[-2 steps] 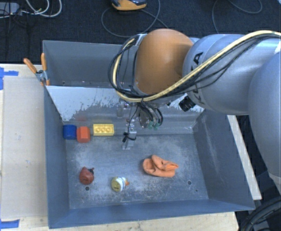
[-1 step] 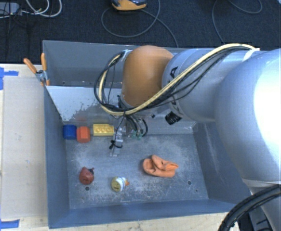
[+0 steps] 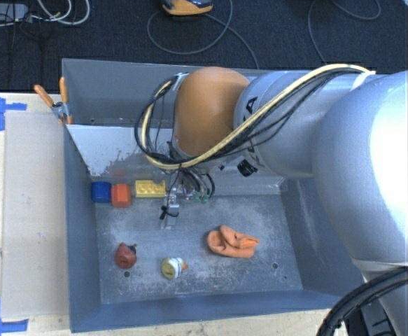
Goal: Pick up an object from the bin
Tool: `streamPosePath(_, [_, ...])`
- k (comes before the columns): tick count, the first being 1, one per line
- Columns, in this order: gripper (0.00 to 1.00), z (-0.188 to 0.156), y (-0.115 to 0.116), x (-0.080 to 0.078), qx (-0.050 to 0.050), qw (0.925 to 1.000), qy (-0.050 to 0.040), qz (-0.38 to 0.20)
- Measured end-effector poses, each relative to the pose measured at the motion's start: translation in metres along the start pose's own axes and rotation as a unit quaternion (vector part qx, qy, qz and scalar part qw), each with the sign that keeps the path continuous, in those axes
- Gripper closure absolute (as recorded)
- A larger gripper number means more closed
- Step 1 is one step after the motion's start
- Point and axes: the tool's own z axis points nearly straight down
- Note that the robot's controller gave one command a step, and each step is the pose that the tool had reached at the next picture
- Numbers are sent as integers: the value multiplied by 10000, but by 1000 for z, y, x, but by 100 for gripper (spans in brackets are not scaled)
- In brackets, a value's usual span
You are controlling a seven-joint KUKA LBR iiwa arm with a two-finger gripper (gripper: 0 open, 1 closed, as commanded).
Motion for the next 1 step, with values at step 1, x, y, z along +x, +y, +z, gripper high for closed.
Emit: streamPosePath(1, [0,-5,-2,-2,-5,9993,-6,375])
